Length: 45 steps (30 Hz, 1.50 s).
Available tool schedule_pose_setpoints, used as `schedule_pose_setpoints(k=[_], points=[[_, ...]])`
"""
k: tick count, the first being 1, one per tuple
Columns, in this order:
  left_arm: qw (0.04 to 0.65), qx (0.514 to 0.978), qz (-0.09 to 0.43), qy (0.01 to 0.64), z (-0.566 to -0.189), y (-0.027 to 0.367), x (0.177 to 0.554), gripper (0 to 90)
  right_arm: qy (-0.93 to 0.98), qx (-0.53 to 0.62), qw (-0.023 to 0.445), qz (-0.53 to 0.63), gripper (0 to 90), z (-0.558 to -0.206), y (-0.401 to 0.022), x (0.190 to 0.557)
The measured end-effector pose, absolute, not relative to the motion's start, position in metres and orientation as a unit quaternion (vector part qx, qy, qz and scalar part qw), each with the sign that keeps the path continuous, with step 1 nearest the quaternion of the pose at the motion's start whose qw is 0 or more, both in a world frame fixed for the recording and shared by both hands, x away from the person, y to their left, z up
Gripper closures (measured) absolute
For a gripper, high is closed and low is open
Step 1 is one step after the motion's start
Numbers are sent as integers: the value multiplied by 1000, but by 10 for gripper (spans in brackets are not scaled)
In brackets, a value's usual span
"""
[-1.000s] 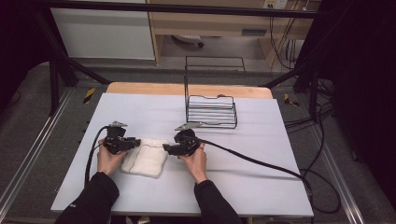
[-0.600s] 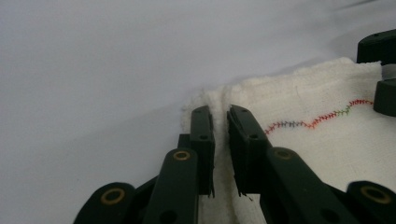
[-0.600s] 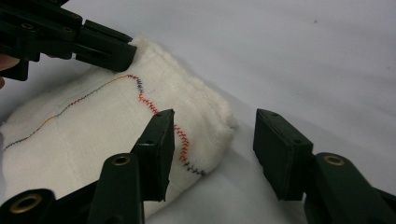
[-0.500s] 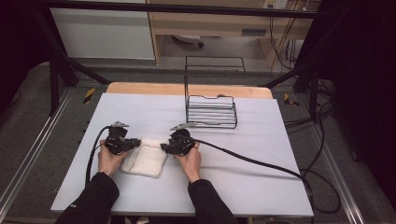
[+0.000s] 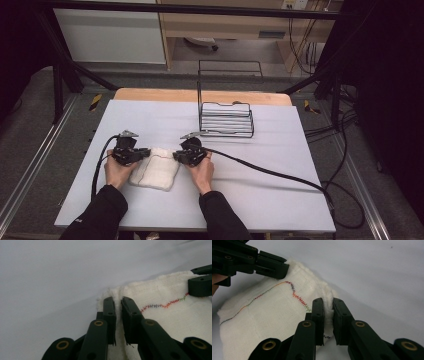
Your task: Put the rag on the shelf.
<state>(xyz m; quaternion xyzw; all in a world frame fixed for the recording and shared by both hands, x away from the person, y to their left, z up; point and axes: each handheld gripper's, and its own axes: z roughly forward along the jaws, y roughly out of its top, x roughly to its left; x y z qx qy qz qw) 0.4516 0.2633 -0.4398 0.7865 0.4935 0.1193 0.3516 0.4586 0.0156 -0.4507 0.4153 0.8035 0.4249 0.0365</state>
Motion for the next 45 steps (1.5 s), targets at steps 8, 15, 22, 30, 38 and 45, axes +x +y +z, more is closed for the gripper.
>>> schedule_pose_setpoints(k=[8, 15, 22, 30, 38, 45], points=[[399, 766, 133, 486, -423, 273, 439, 822, 796, 396, 50, 454, 819, -438, 14, 449], [432, 754, 149, 472, -411, 276, 427, 821, 791, 377, 67, 478, 819, -423, 11, 438], [459, 744, 161, 458, -398, 280, 414, 821, 784, 363, 75, 498, 819, -410, 7, 430], [481, 738, 177, 439, -384, 280, 404, 820, 775, 350, 87, 518, 820, -396, 2, 423], [499, 732, 190, 424, -373, 278, 396, 819, 771, 335, 103, 531, 819, -382, -4, 418], [515, 725, 198, 413, -364, 275, 390, 820, 769, 323, 117, 539, 820, -370, -10, 413]])
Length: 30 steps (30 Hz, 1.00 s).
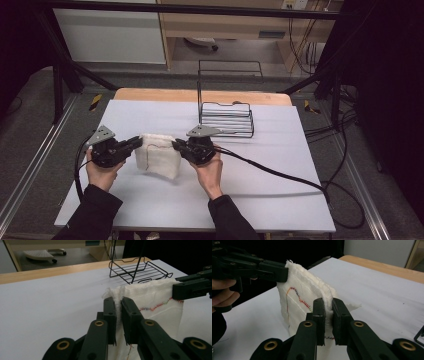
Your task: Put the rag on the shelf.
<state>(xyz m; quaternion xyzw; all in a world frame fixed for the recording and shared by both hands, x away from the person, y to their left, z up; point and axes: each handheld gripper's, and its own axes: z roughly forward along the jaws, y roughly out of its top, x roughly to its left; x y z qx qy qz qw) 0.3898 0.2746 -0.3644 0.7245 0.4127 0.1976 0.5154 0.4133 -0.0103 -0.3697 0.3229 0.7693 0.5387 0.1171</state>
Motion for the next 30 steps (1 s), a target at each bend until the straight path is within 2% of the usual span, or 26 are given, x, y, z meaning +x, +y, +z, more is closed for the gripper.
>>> schedule_pose_setpoints(k=[20, 30], points=[[540, 711, 201, 403, -345, 268, 378, 821, 769, 305, 137, 546, 830, -343, -22, 406], [559, 697, 216, 394, -335, 267, 369, 821, 769, 283, 165, 548, 830, -326, -22, 403]])
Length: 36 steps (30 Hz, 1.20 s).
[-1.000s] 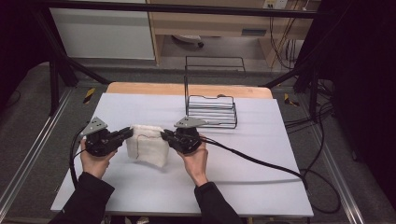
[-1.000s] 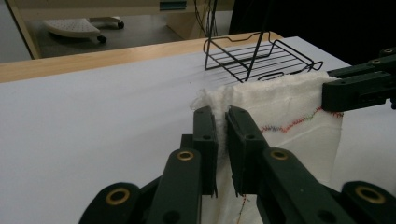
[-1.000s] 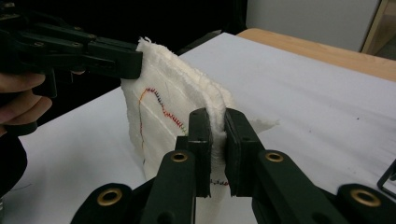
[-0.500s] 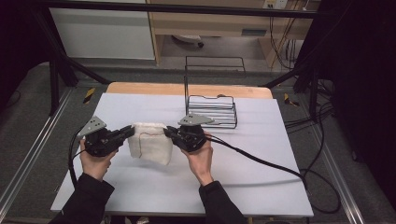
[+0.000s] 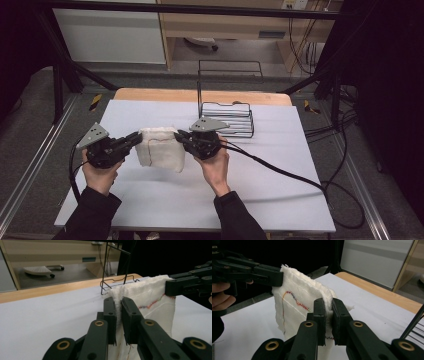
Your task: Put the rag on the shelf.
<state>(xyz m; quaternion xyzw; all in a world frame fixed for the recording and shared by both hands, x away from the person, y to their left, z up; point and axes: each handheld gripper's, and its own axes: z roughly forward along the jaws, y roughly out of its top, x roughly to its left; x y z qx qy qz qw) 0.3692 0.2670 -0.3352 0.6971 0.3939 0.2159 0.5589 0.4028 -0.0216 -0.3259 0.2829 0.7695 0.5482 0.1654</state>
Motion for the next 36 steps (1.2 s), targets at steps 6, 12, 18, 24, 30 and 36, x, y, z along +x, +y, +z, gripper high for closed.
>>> schedule_pose_setpoints(k=[6, 12, 18, 24, 30, 36], points=[[570, 690, 227, 385, -329, 261, 362, 821, 766, 276, 178, 553, 830, -317, -26, 402], [583, 679, 235, 379, -321, 254, 357, 822, 758, 266, 195, 562, 831, -306, -34, 398], [591, 672, 244, 373, -312, 246, 353, 822, 753, 255, 219, 565, 832, -293, -39, 395], [604, 662, 258, 361, -303, 236, 352, 822, 743, 250, 238, 574, 833, -281, -47, 392], [618, 651, 266, 352, -292, 226, 353, 823, 731, 249, 257, 581, 833, -269, -57, 391], [636, 635, 269, 345, -280, 217, 356, 823, 719, 247, 276, 589, 834, -252, -65, 390]])
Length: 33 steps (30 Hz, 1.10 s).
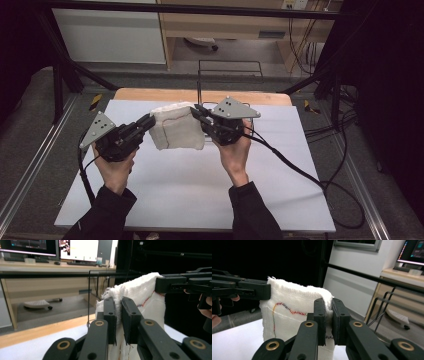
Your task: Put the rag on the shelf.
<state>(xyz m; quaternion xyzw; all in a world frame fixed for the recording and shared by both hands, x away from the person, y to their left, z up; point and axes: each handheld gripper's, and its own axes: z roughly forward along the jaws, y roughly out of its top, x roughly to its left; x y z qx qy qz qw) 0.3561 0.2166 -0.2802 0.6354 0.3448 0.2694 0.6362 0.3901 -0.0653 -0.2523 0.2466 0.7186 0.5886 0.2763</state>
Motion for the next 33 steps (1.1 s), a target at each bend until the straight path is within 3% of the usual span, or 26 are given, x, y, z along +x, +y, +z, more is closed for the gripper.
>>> schedule_pose_setpoints(k=[33], points=[[678, 597, 289, 317, -236, 168, 397, 824, 655, 263, 341, 621, 833, -215, -105, 390]])
